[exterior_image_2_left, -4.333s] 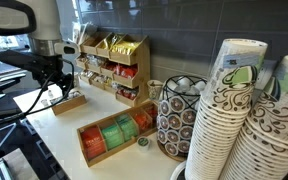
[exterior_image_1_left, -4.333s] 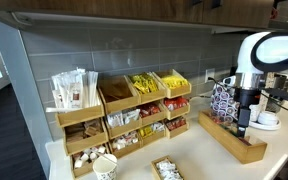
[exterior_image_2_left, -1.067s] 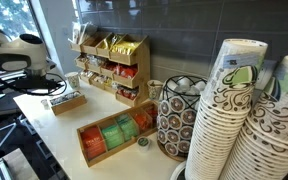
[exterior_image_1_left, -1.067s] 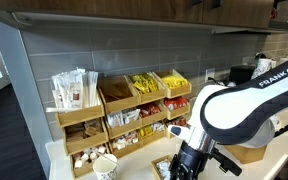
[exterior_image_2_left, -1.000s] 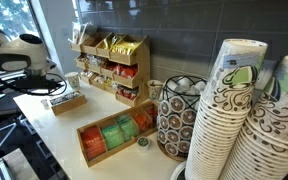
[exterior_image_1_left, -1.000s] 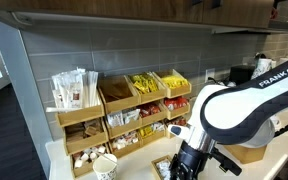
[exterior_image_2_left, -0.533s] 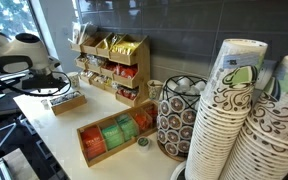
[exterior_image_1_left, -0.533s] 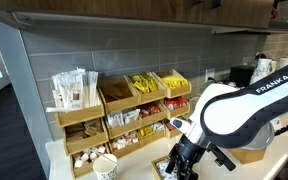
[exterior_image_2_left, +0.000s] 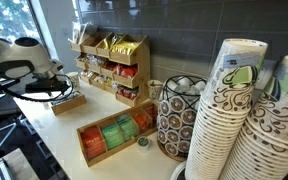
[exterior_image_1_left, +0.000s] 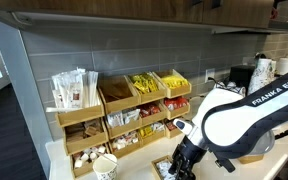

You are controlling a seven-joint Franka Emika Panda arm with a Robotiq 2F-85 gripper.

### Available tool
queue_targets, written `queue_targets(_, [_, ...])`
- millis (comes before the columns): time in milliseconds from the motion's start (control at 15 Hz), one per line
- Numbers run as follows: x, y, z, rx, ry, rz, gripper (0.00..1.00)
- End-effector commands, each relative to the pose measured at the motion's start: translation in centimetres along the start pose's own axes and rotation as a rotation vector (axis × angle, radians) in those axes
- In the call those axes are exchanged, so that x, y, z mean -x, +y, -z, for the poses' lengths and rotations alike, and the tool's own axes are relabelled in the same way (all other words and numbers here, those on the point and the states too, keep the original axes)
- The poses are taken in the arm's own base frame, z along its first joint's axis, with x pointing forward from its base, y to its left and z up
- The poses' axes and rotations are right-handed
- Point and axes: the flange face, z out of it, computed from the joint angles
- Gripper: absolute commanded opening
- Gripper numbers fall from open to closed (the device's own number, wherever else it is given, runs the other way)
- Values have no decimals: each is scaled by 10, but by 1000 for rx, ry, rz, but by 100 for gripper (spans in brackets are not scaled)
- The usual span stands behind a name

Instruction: Remove the sachet from the wooden box

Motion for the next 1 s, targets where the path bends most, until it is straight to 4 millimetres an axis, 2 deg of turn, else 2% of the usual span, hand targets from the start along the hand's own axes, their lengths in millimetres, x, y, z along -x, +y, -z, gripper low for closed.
queue_targets(0, [5,2,-4,57,-16,3,35])
queue_targets(67, [6,3,-4,72,-21,4,39])
queue_targets(133, [6,4,-3,90,-19,2,56])
queue_targets(200, [6,4,-3,99,-20,2,50])
queue_targets(267, [6,4,-3,108,-23,1,33])
queue_targets(333, [5,5,-4,116,-24,1,24])
queue_targets(533, [1,8,-6,131,-32,-2,3])
queue_targets(600, [1,9,-6,133,-33,-6,0])
queue_targets(933, [1,11,-2,146,-37,-4,0])
